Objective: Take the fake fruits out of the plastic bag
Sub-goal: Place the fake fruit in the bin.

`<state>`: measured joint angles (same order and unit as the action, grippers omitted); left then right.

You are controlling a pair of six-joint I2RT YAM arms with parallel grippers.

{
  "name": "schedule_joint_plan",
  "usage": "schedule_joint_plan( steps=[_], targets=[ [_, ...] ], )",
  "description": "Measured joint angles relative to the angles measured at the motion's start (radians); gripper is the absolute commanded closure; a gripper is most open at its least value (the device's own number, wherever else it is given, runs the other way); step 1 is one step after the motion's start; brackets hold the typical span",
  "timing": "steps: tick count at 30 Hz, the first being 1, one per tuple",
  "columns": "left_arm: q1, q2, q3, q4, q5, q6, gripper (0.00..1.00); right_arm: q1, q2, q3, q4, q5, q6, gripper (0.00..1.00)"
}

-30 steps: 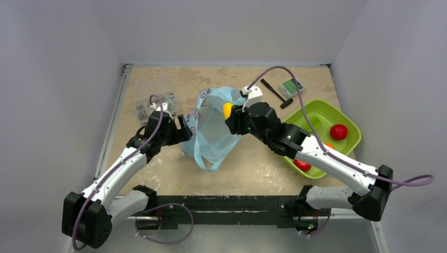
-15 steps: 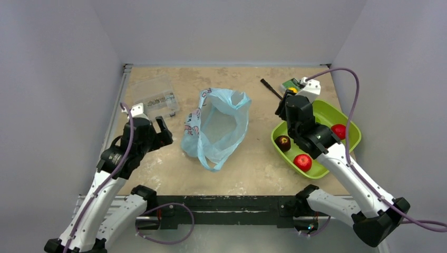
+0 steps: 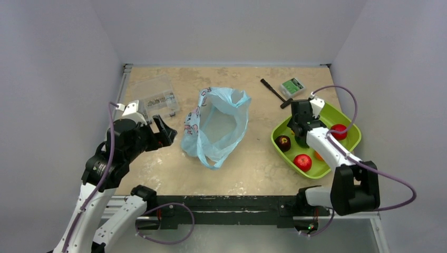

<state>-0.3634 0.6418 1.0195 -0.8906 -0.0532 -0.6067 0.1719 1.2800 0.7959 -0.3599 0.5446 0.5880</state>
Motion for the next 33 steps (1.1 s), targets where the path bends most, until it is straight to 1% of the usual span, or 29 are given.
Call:
schedule_joint_plan(
  steps=[2,5,7,12,13,18,20,21,27,33],
  targets=[
    [0.000,0.010,0.002,-0.002,0.027,0.000,0.13,-0.007,0.042,0.005,0.030,-0.018,0.005,0.79],
    [0.000,0.024,0.010,-0.009,0.050,0.000,0.13,-0.014,0.090,0.005,0.073,-0.035,0.006,0.60],
    [0.000,0.024,0.011,-0.010,0.055,0.000,0.13,-0.016,0.108,0.005,0.094,-0.041,0.006,0.45],
    [0.000,0.019,0.048,-0.029,0.079,0.001,0.12,-0.016,0.112,0.005,0.121,-0.051,-0.001,0.16],
    [0.000,0.018,0.057,-0.032,0.082,0.003,0.12,-0.016,0.112,0.005,0.124,-0.054,-0.003,0.11],
    [0.000,-0.002,0.101,-0.058,0.099,0.029,0.12,-0.021,0.105,0.026,0.095,-0.066,-0.020,0.07],
    [0.000,-0.006,0.126,-0.071,0.105,0.035,0.13,-0.022,0.074,0.045,0.070,-0.076,-0.032,0.03],
    [0.000,-0.007,0.144,-0.076,0.107,0.043,0.13,-0.022,0.051,0.056,0.059,-0.090,-0.041,0.01],
    [0.000,-0.049,0.194,-0.077,0.117,0.056,0.14,-0.021,-0.141,0.153,-0.008,-0.196,-0.122,0.01],
    [0.000,-0.055,0.206,-0.078,0.131,0.074,0.14,-0.021,-0.314,0.188,-0.041,-0.240,-0.181,0.01]
  ],
)
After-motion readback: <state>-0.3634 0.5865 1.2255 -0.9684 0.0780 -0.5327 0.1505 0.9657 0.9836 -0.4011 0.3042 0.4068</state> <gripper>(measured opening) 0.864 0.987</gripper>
